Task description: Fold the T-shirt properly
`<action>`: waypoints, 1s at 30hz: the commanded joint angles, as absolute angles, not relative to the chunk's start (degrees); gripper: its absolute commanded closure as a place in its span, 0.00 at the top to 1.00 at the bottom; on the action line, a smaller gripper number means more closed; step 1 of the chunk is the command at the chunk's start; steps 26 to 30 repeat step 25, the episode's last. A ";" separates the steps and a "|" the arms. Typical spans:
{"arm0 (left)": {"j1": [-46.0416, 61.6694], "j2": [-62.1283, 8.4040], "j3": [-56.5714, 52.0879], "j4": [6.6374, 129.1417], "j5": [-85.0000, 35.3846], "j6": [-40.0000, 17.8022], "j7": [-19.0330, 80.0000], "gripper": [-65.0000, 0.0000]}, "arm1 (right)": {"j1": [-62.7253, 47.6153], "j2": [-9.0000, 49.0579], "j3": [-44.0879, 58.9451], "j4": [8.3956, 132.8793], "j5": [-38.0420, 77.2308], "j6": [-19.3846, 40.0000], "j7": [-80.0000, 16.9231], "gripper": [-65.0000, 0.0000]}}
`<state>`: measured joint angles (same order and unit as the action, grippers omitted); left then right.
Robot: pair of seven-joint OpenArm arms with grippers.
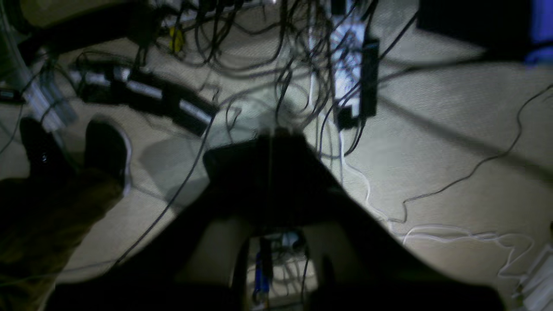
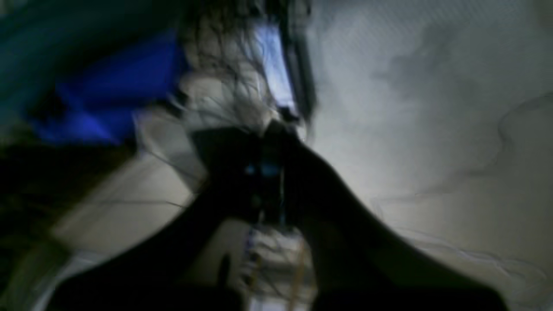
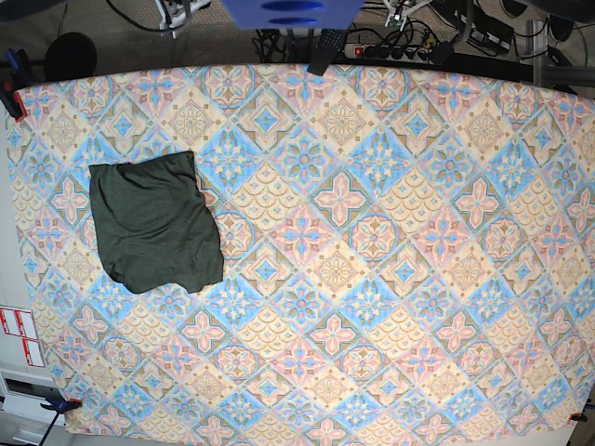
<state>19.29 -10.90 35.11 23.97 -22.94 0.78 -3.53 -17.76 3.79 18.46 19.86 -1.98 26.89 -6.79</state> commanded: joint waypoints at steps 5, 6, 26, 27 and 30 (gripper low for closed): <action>17.01 -9.10 35.12 20.44 -22.99 0.84 -3.74 0.00 | -17.36 0.13 18.59 19.38 -2.24 26.68 -5.14 0.00; 16.57 -8.84 35.12 19.74 -22.99 0.84 -3.74 0.00 | -16.92 -0.75 18.68 18.95 -2.07 26.68 -5.14 0.00; 16.04 -9.01 35.12 19.38 -22.99 0.84 -3.74 0.00 | -12.79 -6.02 18.77 18.42 -1.80 26.68 0.57 0.00; 16.04 -9.01 35.12 19.38 -22.99 0.84 -3.74 0.00 | -12.79 -6.02 18.77 18.42 -1.80 26.68 0.57 0.00; 16.04 -9.01 35.12 19.38 -22.99 0.84 -3.74 0.00 | -12.79 -6.02 18.77 18.42 -1.80 26.68 0.57 0.00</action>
